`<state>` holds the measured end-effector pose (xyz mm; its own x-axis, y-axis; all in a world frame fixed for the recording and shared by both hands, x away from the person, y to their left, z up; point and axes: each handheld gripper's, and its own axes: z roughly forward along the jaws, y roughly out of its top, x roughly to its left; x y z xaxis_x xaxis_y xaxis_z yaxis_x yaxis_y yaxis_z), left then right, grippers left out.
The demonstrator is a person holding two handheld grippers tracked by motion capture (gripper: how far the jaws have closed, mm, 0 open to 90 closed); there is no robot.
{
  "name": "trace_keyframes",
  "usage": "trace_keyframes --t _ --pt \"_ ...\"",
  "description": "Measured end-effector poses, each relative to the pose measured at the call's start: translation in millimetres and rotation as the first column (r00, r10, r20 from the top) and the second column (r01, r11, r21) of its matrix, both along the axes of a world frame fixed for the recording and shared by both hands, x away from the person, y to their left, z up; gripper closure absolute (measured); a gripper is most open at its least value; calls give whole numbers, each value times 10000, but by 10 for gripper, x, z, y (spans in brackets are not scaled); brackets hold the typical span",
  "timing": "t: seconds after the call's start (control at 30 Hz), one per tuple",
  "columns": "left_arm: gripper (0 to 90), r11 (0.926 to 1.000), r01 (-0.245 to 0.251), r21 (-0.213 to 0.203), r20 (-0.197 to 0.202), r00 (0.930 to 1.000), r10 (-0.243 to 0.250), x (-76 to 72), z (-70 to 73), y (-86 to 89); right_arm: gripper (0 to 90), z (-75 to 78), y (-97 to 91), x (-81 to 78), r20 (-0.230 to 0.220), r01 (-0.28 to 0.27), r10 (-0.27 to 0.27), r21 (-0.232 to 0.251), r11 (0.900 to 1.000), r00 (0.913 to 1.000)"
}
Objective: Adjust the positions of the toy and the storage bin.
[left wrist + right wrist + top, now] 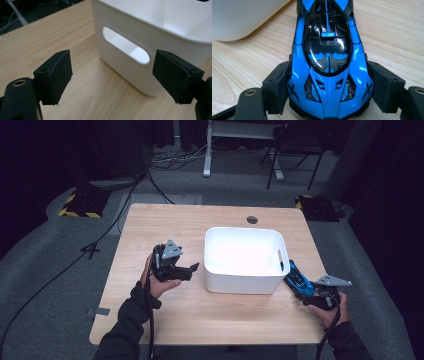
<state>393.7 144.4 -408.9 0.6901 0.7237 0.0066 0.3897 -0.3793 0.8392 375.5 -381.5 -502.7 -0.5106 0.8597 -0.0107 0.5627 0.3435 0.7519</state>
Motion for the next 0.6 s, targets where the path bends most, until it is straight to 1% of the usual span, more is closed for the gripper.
trace_keyframes --t 0.03,0.07,0.1,0.13,0.17,0.2,0.23,0.27,0.3,0.37,0.47,0.53,0.57,0.6 --pt "164 10000 56 10 -82 10000 -56 -22 -41 11 259 0 0 0 0 0 0 0 10000 10000" --pt "161 9998 163 95 -160 9997 -162 -41 -81 27 259 0 0 0 0 1 -1 2 10000 10000" --pt "160 9995 251 210 -156 9996 -247 -59 -131 48 259 0 0 0 -1 1 -1 0 10000 10000" --pt "160 9994 292 186 -283 9992 -287 -74 -165 53 259 0 0 0 -1 0 0 1 10000 10000" --pt "160 9991 352 251 -349 9988 -343 -91 -211 60 259 0 0 0 0 2 -2 0 10000 10000" --pt "160 9976 433 541 -405 9983 -411 -107 -253 70 259 0 0 0 2 -1 1 -2 10000 10000" --pt "160 9969 517 595 -679 9966 -476 -137 -314 68 259 0 0 0 1 1 -1 -2 10000 10000" --pt "160 9940 608 913 -659 9963 -549 -147 -351 80 259 0 0 0 0 1 -1 0 10000 10000" --pt "160 9923 601 1087 -676 9963 -529 -162 -383 83 259 0 0 0 4 0 0 1 10000 10000" --pt "160 9881 821 1304 -889 9935 -709 -203 -482 89 259 0 0 0 0 0 0 3 10000 10000" --pt "163 9800 993 1723 -1032 9913 -823 -251 -575 95 259 0 0 0 -1 0 0 5 10000 10000" --pt "165 9759 1201 1821 -1203 9878 -991 -285 -622 92 259 0 -1 1 -4 -4 4 13 10000 10000" --pt "165 9722 1211 2004 -1159 9883 -992 -309 -646 96 259 0 -1 1 -5 -3 3 16 10000 10000" --pt "165 9717 1207 2032 -1220 9878 -972 -326 -665 96 259 0 -1 1 -13 0 0 25 10000 10000"
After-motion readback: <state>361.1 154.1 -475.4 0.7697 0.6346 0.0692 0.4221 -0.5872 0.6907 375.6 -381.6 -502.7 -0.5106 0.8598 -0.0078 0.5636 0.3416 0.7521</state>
